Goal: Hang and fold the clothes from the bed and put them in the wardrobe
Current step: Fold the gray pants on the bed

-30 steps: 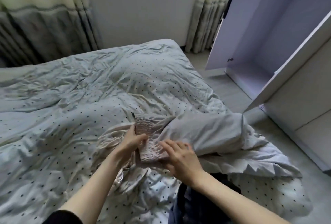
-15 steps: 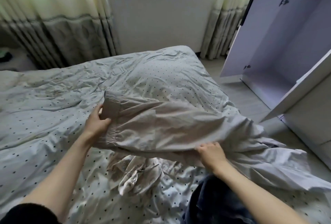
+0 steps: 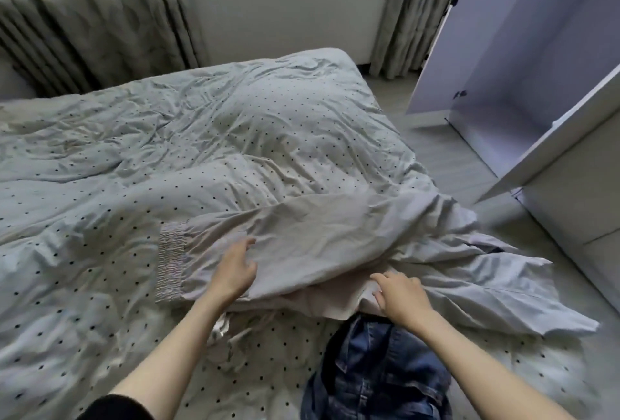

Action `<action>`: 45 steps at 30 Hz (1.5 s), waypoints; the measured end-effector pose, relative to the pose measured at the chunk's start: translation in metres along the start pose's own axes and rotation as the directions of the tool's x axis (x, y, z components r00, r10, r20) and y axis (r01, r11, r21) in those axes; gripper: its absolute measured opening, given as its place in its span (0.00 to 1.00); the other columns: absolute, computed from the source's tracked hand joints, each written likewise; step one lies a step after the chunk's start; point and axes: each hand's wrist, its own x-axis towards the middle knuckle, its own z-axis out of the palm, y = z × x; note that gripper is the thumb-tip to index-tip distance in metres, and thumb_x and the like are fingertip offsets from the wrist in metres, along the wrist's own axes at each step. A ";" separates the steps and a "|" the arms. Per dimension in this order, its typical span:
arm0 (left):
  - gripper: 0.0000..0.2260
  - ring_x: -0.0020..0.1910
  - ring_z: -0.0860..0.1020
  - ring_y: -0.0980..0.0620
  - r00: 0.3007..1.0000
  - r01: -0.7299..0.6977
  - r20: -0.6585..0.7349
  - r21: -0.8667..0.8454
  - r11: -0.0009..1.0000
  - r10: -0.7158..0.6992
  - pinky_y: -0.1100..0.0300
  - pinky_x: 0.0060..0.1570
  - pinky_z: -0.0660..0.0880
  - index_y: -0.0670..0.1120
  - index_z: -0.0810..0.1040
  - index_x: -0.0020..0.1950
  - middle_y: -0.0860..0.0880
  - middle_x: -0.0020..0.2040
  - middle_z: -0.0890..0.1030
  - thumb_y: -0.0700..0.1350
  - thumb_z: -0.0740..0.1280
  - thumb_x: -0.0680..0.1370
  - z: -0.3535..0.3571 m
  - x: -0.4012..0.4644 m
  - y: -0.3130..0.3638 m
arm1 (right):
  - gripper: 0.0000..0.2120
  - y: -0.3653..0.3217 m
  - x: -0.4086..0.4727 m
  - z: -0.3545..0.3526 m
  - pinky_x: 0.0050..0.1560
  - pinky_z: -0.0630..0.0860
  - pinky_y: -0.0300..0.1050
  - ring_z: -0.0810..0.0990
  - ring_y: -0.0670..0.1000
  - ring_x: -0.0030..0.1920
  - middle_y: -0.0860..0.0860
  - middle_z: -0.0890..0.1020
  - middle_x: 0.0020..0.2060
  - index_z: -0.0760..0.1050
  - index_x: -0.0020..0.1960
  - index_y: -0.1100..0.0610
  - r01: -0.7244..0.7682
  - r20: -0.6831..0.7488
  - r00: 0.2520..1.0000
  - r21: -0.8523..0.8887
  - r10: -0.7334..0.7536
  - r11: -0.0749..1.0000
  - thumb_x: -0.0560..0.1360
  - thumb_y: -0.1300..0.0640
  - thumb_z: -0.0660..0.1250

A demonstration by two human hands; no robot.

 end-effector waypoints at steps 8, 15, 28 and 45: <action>0.13 0.57 0.75 0.45 0.927 -0.374 0.048 0.144 0.916 0.371 0.57 0.54 0.69 0.44 0.78 0.59 0.46 0.57 0.77 0.35 0.62 0.77 0.153 0.019 0.141 | 0.20 0.170 0.023 0.032 0.60 0.68 0.49 0.70 0.54 0.65 0.50 0.72 0.66 0.62 0.72 0.51 -0.145 0.008 0.989 0.146 0.146 0.979 0.81 0.50 0.54; 0.11 0.43 0.81 0.46 0.792 -0.597 0.133 0.379 0.708 0.596 0.59 0.38 0.77 0.44 0.83 0.45 0.46 0.45 0.82 0.36 0.65 0.67 0.274 0.069 0.251 | 0.18 0.323 0.108 0.053 0.62 0.66 0.51 0.67 0.54 0.67 0.50 0.70 0.67 0.63 0.70 0.51 -0.218 -0.047 0.972 0.183 0.230 0.959 0.81 0.55 0.52; 0.10 0.33 0.76 0.43 0.935 -0.333 0.208 0.792 0.511 0.288 0.52 0.33 0.71 0.45 0.77 0.31 0.46 0.30 0.75 0.36 0.75 0.57 0.341 0.124 0.258 | 0.12 0.361 0.213 0.097 0.61 0.60 0.50 0.68 0.54 0.63 0.53 0.73 0.59 0.73 0.58 0.54 0.100 -0.088 0.990 -0.111 -0.110 0.989 0.79 0.58 0.54; 0.12 0.34 0.75 0.41 0.879 -0.416 0.002 0.491 0.765 0.477 0.49 0.34 0.74 0.37 0.76 0.40 0.40 0.35 0.74 0.40 0.54 0.72 0.307 0.101 0.287 | 0.13 0.380 0.183 0.060 0.48 0.75 0.53 0.80 0.56 0.35 0.55 0.80 0.32 0.77 0.38 0.59 0.096 -0.478 0.872 -0.051 -0.108 0.994 0.56 0.69 0.74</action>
